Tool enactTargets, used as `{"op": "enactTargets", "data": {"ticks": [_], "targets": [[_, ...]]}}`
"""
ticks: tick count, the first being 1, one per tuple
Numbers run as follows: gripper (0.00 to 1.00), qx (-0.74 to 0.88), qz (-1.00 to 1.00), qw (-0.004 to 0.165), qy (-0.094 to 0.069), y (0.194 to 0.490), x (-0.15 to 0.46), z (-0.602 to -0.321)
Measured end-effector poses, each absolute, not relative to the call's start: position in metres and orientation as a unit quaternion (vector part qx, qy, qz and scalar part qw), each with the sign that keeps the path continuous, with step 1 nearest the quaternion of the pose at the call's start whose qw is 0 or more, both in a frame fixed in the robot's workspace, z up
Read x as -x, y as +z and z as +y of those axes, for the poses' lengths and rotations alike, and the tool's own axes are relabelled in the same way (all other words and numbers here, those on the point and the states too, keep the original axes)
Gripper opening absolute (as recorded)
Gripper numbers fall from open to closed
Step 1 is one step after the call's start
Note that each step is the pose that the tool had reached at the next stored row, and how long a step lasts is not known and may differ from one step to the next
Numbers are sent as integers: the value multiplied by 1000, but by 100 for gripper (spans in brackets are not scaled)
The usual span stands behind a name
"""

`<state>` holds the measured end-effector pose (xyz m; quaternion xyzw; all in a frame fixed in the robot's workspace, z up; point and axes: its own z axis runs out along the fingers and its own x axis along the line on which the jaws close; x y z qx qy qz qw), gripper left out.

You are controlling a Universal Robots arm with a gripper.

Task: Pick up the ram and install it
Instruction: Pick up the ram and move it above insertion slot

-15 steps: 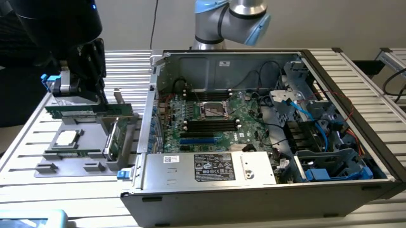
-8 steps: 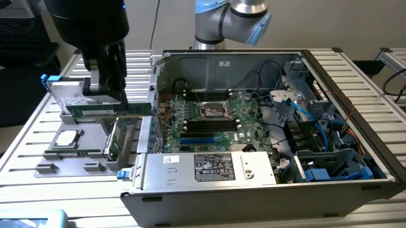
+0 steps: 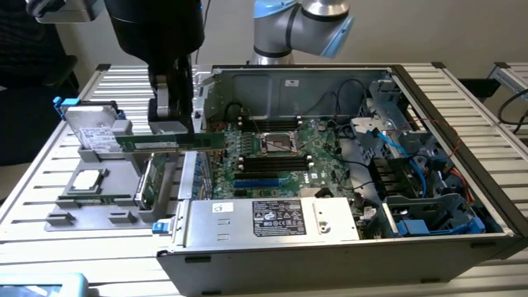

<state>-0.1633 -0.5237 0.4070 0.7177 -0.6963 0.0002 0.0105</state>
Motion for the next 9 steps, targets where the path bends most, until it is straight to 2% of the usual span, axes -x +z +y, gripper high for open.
{"op": "enactTargets", "data": {"ticks": [9], "targets": [[13, -718, -696, 18, 9, 403, 123, -517]]}}
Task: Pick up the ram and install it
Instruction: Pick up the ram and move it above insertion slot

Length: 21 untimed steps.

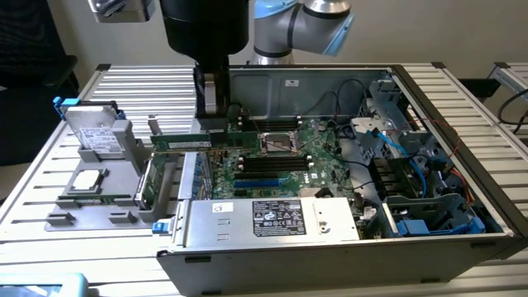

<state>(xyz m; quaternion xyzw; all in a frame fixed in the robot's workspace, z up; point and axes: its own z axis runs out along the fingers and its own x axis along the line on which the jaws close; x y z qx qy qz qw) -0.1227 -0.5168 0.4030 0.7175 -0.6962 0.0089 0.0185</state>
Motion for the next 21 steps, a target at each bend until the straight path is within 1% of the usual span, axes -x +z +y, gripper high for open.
{"op": "enactTargets", "data": {"ticks": [13, 18, 21], "targets": [[13, -718, -696, 15, 7, 395, 67, -511], [13, -718, -696, 15, 7, 388, 51, -502], [13, -718, -696, 15, 7, 385, 45, -490]]}}
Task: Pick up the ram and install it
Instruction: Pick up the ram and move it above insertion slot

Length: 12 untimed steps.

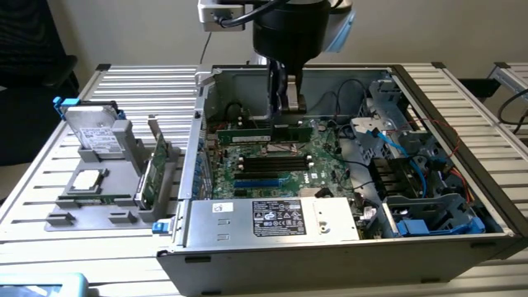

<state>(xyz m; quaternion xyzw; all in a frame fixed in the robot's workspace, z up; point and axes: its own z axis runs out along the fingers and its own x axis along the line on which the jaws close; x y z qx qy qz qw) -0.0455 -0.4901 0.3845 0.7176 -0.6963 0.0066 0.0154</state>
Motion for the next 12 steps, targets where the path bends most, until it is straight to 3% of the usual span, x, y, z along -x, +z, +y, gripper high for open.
{"op": "enactTargets", "data": {"ticks": [12], "targets": [[13, -718, -696, 15, 7, 376, 27, -449]]}}
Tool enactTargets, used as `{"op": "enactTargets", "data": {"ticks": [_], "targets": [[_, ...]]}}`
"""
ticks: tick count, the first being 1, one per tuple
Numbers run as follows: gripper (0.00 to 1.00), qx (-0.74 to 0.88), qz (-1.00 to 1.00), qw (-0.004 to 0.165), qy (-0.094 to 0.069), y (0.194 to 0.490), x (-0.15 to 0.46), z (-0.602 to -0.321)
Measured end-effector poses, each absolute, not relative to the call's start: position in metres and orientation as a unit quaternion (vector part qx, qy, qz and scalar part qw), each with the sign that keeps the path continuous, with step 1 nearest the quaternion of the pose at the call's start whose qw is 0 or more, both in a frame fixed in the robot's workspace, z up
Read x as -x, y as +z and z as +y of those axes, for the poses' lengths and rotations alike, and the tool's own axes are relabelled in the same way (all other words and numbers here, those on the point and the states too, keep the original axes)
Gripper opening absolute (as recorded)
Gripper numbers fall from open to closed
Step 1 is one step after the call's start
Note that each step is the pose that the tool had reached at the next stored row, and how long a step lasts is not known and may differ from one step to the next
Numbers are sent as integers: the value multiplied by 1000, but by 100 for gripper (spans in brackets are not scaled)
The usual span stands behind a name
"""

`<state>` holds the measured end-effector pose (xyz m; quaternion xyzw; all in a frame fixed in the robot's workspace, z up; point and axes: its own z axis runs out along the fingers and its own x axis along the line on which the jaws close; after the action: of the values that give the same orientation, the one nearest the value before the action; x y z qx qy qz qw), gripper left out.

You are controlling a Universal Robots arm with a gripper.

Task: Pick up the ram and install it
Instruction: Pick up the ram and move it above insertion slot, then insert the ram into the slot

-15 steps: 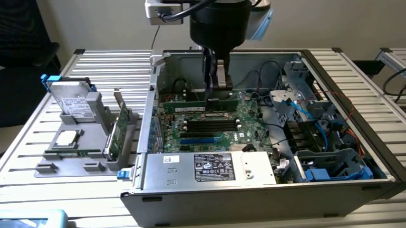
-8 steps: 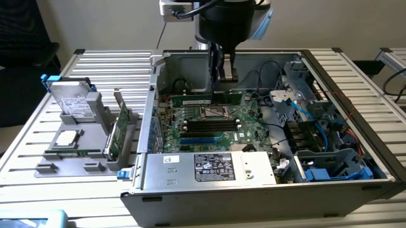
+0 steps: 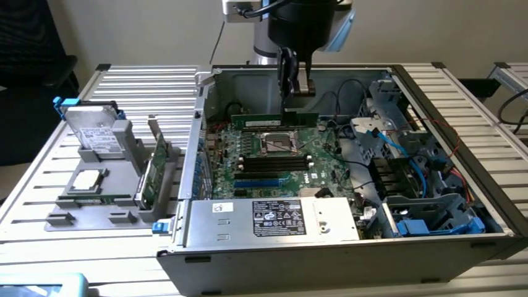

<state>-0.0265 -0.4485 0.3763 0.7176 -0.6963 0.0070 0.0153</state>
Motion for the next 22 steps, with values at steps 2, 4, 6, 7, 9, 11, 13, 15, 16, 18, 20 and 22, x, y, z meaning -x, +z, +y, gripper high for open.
{"op": "enactTargets", "data": {"ticks": [2, 4, 6, 7, 9, 11, 13, 15, 16, 18, 20, 22], "targets": [[13, -718, -696, 15, 7, 375, 25, -441], [13, -718, -696, 16, 7, 374, 23, -435], [13, -718, -696, 16, 8, 372, 22, -430], [13, -718, -696, 16, 8, 371, 22, -427], [13, -718, -696, 16, 8, 369, 21, -421], [13, -718, -696, 16, 8, 368, 21, -417], [13, -718, -696, 16, 8, 368, 21, -413], [13, -718, -696, 16, 8, 368, 21, -413], [13, -718, -696, 16, 8, 368, 21, -413], [13, -718, -696, 16, 8, 368, 21, -413], [13, -718, -696, 16, 8, 368, 21, -413], [13, -718, -696, 16, 8, 368, 21, -413]]}}
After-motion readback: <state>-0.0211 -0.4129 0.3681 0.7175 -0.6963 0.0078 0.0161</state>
